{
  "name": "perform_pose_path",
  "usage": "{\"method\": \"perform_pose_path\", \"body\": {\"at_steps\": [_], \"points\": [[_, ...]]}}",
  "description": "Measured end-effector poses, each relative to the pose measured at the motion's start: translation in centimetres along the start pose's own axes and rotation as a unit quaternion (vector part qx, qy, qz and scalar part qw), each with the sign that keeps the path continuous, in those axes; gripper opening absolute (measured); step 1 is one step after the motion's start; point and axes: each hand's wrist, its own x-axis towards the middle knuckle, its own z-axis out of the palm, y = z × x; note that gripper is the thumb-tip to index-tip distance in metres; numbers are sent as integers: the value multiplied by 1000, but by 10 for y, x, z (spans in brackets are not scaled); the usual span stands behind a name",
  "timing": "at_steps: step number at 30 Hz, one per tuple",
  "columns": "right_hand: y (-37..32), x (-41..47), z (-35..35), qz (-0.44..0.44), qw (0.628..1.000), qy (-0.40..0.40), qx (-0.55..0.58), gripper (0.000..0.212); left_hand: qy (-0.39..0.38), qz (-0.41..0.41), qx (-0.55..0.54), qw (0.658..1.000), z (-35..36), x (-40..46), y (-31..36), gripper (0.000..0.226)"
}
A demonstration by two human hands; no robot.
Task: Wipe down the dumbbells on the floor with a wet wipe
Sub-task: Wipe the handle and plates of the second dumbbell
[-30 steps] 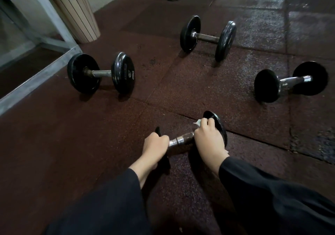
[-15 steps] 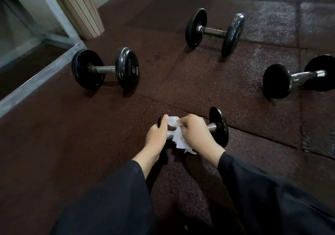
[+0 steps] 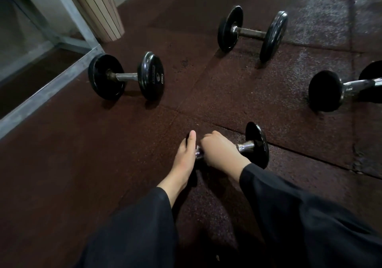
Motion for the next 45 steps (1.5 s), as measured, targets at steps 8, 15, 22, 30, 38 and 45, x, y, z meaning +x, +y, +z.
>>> {"method": "perform_pose_path", "body": {"at_steps": [8, 15, 22, 30, 38, 45], "points": [[3, -11, 7, -38, 999, 33, 16, 30, 2, 0, 18, 1000, -1, 0, -6, 58], [-5, -4, 7, -14, 1000, 0, 10, 30, -4, -4, 37, 999, -3, 3, -5, 59], [-3, -44, 58, -43, 981, 183, -44, 47, -15, 6, 16, 1000, -3, 2, -7, 51], [-1, -54, 72, -56, 982, 178, -38, 50, -28, -1, 10, 1000, -3, 3, -7, 59], [-2, -43, 60, 24, 976, 205, -70, 46, -15, 13, 6, 1000, -2, 3, -5, 55], [0, -34, 44, -8, 980, 177, -95, 47, -10, 14, 15, 1000, -2, 2, -7, 56]]}}
